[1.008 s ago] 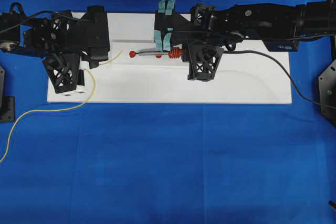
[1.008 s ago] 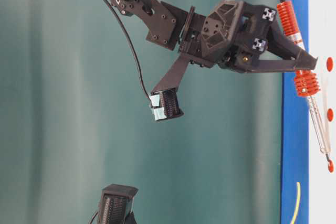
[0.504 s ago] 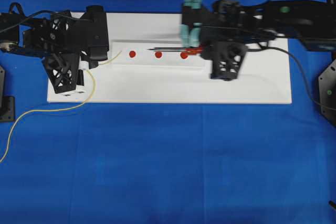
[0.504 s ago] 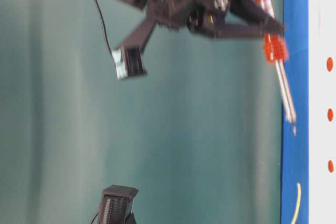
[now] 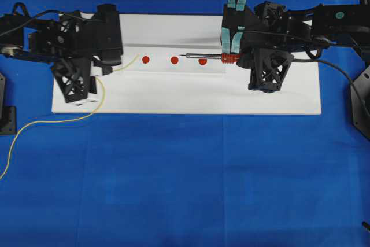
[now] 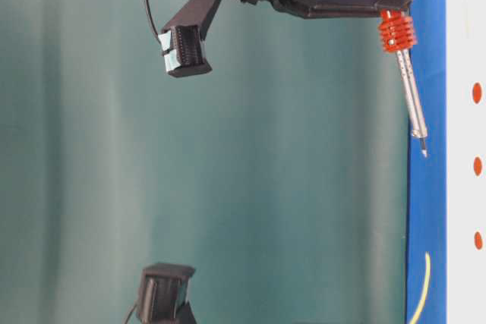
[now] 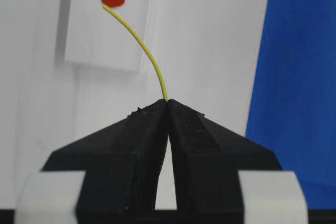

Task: Touch the tip of the soldering iron to the tip of the solder at the mark.

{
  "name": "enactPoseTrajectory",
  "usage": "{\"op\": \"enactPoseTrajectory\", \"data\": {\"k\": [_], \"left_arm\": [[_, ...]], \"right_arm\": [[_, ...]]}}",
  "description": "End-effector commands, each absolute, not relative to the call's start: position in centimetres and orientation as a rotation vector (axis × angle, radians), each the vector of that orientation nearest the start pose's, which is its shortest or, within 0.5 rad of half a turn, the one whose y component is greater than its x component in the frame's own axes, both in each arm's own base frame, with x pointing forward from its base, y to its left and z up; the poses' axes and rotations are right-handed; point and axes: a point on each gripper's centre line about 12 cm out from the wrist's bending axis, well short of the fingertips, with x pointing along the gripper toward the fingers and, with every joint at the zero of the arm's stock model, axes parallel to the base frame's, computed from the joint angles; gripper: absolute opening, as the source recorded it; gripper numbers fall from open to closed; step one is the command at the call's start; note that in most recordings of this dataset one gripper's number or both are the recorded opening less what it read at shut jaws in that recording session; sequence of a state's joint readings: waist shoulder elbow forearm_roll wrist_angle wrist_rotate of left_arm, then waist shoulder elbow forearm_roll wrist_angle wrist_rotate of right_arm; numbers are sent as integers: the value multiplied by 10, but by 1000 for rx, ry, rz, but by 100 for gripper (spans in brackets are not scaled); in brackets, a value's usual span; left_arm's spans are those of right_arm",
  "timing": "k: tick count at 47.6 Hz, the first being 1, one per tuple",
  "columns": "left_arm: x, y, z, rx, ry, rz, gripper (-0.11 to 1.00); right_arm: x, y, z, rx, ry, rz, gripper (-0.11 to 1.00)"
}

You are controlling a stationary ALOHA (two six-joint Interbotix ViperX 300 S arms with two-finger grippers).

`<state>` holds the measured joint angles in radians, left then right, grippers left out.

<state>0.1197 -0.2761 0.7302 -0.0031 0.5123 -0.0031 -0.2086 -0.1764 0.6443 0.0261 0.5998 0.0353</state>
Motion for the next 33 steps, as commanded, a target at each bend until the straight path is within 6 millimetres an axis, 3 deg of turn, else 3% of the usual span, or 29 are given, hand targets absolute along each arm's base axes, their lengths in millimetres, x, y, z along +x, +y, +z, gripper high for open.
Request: {"op": "enactPoseTrajectory", "data": {"k": [1,21,33], "left_arm": [[325,34,217,-53,916,100,2],[386,36,197,-53,942,90,2],[393,41,183,-60,956,101,2]], "right_arm": [[325,-67,204,163,1021,-206,6],[324,-67,201,166,1021,-207,6],[323,-66,197,166,1020,-206,6]]}}
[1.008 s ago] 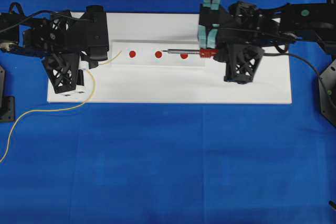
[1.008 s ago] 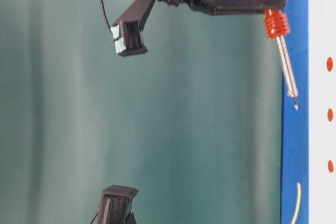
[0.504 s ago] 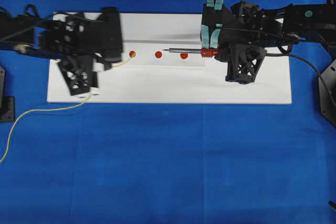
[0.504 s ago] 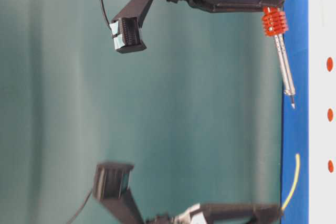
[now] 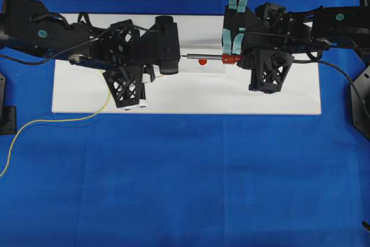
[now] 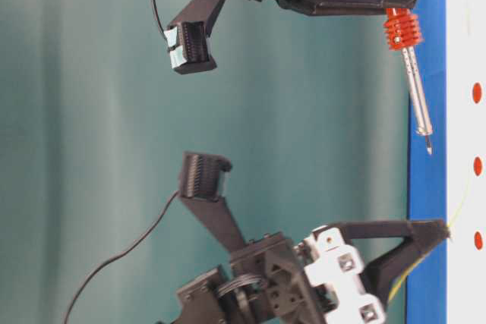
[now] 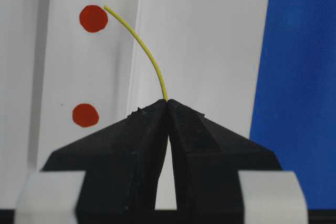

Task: Touch the tip of the soldering iron to the tip of the solder at the mark.

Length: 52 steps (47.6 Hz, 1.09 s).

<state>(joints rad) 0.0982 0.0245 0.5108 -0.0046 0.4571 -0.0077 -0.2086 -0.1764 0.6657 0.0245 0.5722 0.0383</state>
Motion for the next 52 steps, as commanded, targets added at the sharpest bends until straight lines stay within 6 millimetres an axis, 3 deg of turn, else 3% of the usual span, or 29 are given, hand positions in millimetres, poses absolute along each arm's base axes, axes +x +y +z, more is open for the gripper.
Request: {"op": "enactPoseTrajectory", "data": {"k": [1,25,52], "left_arm": [[393,42,182,-64,957,104,2],[385,47,169,-89,983,127,2],[384,44,167,-90,988,122,2]], "right_arm": [[324,-66,197,165,1018,-206,6],[325,-67,192,163,1021,-207,6],[344,-71,172,169,1073,-207,6]]}}
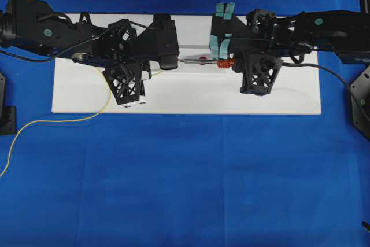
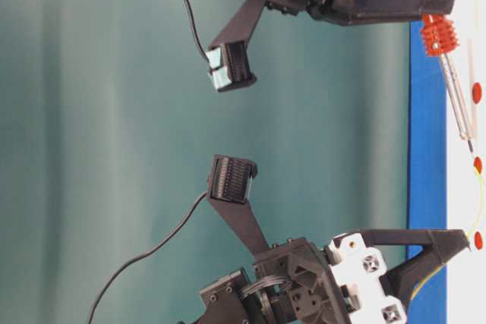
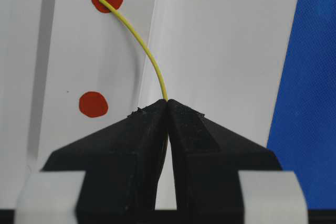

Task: Touch the tip of the soldering iron to the tip of the solder at the mark.

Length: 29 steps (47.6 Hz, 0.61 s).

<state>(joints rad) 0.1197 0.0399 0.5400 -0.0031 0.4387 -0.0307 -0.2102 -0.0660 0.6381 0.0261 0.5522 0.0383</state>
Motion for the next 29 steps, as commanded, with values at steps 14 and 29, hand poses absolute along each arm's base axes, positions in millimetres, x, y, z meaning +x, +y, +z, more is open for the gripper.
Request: {"op": "enactPoseTrajectory", "data": {"k": [14,29], "left_arm": [[385,40,167,-84,988,112,2],[385,40,168,-81,989,111,2]], "right_arm": [[348,-72,167,170,1090,-206,6],[347,-71,167,170,1099,-205,6]]}}
